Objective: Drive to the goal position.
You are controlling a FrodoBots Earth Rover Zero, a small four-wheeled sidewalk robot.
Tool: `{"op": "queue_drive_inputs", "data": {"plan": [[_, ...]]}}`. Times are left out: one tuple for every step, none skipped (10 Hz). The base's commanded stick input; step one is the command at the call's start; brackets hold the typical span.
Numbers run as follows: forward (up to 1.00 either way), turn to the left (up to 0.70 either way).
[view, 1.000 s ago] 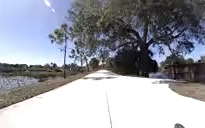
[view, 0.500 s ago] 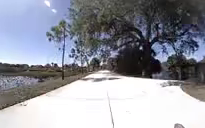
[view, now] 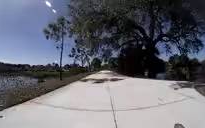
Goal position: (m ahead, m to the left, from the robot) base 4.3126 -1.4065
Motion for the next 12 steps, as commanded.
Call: {"op": "queue_drive_inputs", "data": {"plan": [[1.0,0.0],[1.0,-0.15],[1.0,-0.39],[1.0,-0.4],[1.0,-0.4],[1.0,-0.4],[1.0,-0.02],[1.0,0.0],[1.0,0.0],[1.0,0.0],[1.0,0.0],[1.0,0.0]]}}
